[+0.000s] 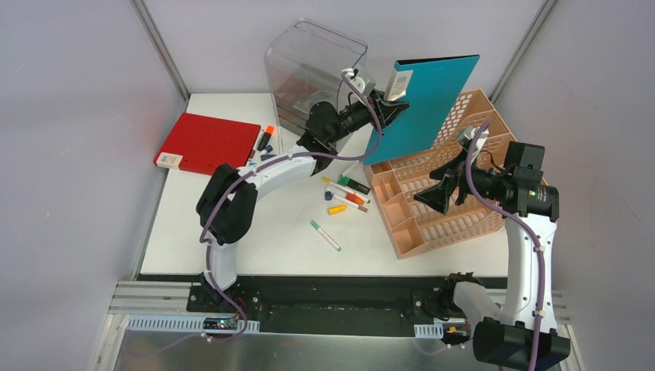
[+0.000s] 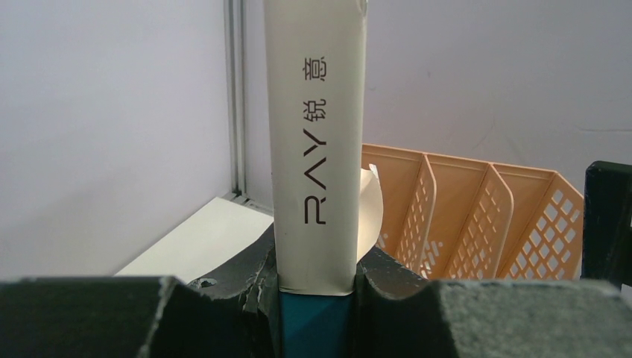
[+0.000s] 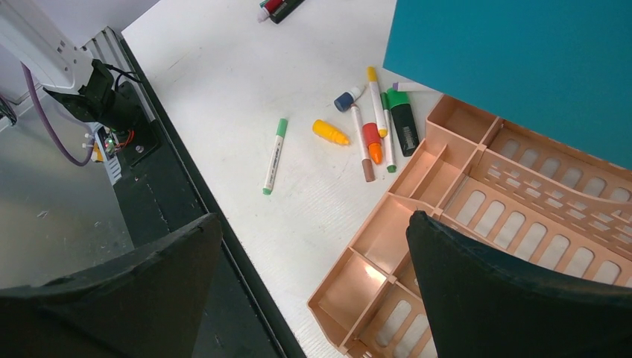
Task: Organize the desk
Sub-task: Place the folder in the storage box.
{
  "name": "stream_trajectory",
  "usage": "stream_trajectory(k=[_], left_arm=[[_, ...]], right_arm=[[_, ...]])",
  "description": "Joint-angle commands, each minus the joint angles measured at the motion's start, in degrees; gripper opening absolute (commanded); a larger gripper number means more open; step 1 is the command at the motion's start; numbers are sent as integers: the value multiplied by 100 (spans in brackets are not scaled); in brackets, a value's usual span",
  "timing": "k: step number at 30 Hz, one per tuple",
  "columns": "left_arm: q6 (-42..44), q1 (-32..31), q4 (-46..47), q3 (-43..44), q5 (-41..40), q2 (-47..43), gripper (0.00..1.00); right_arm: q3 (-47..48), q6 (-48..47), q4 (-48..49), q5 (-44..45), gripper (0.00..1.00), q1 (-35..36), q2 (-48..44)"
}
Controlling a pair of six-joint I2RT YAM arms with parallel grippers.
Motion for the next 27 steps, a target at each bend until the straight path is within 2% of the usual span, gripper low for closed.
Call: stream_trajectory(k=[1,15,27], left_arm=[[-487,14,965,599,255,251,0],[-796,5,1289,1510,142,1430,0],[-843,-111,1422,2159,51,2065,0]], right_arm=[[162,-155,35,-22,99,-32,6],[111,-131,88,-54,99,-33,24],[102,-133,97,-81,99,-16,37]])
